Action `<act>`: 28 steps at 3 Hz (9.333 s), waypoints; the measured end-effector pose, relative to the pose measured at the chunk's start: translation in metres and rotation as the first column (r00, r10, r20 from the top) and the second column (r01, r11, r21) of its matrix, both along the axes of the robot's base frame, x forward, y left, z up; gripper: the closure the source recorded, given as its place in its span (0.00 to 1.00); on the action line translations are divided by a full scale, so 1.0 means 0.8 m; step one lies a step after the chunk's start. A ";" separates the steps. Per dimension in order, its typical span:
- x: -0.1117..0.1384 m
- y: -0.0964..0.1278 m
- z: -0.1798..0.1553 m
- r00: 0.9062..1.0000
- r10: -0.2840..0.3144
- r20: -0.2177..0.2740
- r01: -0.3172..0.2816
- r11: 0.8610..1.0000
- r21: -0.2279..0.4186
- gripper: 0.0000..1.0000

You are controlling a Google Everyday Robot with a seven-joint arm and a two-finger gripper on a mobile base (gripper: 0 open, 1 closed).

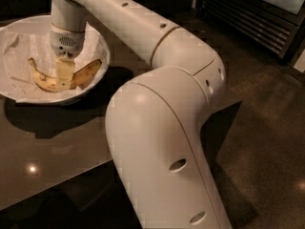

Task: Pick banana from white bowl

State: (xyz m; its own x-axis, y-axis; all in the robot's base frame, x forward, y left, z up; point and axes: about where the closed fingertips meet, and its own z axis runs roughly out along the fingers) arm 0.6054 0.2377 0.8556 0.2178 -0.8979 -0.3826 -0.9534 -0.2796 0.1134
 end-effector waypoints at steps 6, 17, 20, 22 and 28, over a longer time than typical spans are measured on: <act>0.005 -0.016 0.028 0.998 -0.038 0.040 0.036 0.998 0.047 1.00; -0.074 -0.051 0.138 0.997 -0.070 0.032 0.062 0.980 0.188 1.00; -0.148 -0.101 0.121 0.987 -0.127 -0.098 0.142 0.975 0.173 1.00; -0.170 -0.120 0.114 0.978 -0.151 -0.144 0.174 0.972 0.159 1.00; -0.258 -0.280 0.130 0.835 -0.515 -0.191 0.517 0.855 -0.048 1.00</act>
Offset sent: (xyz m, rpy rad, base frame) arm 0.0000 0.0000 0.0000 0.0000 0.0000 0.0000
